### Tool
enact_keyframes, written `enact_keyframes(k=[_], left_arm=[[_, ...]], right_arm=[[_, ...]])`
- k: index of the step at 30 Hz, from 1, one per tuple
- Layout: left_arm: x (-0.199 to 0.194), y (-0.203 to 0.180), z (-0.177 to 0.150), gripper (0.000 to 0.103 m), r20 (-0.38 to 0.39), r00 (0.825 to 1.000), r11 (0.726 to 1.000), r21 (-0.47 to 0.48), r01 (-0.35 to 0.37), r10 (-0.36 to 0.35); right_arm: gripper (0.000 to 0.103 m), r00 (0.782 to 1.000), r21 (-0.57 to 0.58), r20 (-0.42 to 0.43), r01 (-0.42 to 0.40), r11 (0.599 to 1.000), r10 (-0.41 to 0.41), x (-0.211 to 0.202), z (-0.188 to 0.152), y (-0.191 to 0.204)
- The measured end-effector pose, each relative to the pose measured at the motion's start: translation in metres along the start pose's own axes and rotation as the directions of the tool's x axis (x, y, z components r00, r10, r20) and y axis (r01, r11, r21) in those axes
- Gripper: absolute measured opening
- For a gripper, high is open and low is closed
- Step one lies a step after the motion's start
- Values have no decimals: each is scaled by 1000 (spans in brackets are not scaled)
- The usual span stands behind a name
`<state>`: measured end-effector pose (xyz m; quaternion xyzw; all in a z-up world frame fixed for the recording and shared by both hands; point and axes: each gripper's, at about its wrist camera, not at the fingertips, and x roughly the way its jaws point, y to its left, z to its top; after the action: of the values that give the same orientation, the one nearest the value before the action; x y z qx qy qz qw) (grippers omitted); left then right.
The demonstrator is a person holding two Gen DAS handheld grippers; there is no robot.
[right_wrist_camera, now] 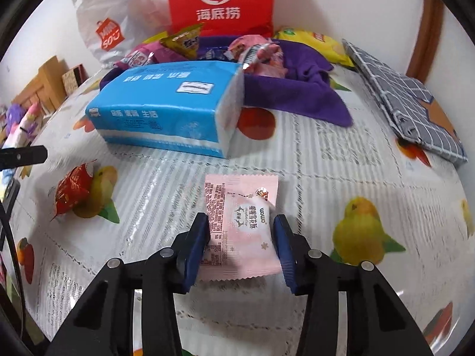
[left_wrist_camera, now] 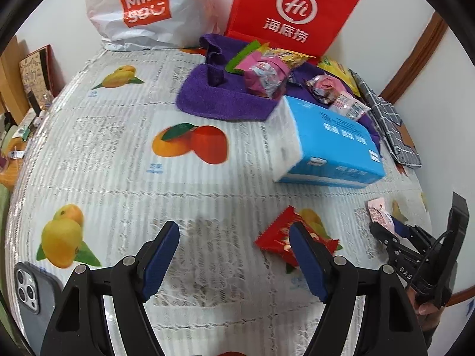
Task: Organize snacks
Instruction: 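Grasp the red candy packet with the left tool while the right tool holds the pink packet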
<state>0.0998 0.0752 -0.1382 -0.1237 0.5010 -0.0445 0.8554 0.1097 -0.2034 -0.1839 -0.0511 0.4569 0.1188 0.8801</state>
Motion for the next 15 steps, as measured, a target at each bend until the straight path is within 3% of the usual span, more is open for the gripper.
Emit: enact_keyframes(k=[10, 15], left_arm=[[13, -23, -18, 73, -77, 992, 995, -27, 96, -98], [25, -31, -20, 73, -101, 989, 993, -51, 102, -107]], right_arm=[[45, 999, 25, 43, 23, 999, -24, -5, -10, -3], [45, 998, 30, 58, 36, 999, -38, -5, -12, -1]])
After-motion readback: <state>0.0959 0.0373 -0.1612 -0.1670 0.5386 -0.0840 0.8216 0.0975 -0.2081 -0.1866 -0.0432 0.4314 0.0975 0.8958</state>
